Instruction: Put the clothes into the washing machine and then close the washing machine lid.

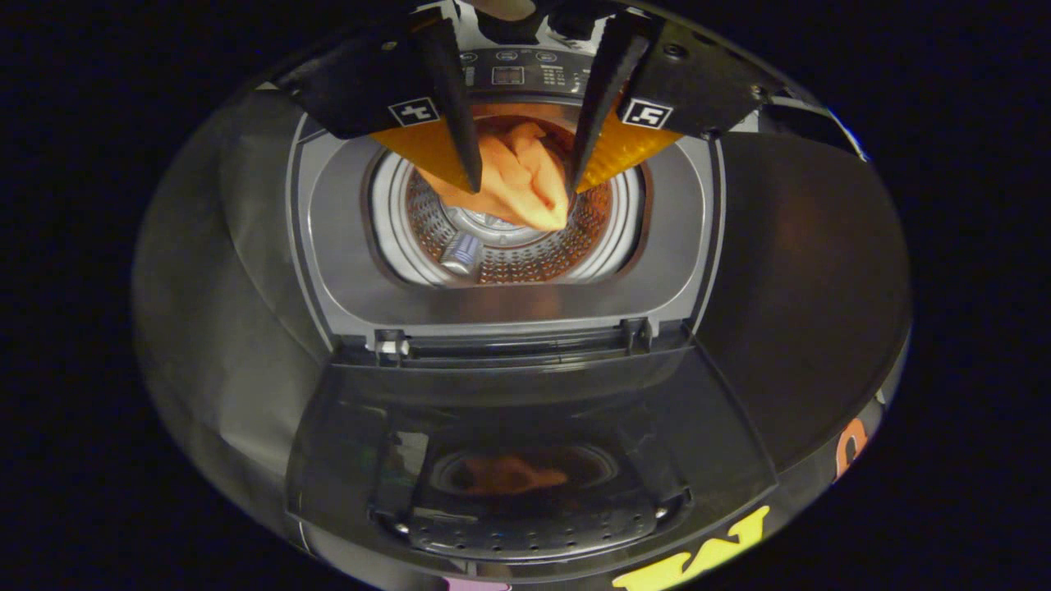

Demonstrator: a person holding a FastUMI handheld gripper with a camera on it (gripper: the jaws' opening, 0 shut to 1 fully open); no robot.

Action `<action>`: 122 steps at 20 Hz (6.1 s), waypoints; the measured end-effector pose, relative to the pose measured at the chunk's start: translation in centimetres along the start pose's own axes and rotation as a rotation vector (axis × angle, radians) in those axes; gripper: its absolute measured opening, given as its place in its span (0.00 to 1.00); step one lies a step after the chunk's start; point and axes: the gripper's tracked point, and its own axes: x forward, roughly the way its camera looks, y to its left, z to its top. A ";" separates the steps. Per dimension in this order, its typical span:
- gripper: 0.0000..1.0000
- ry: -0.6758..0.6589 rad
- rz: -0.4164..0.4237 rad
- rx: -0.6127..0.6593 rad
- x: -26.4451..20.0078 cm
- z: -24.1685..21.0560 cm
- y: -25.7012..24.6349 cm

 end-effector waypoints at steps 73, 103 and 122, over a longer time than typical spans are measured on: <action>0.89 -0.556 -0.019 -0.061 -6.6 29.7 3.1; 0.90 -0.796 0.016 -0.092 -10.7 22.6 3.0; 0.99 -0.609 0.021 -0.124 -8.4 11.3 1.8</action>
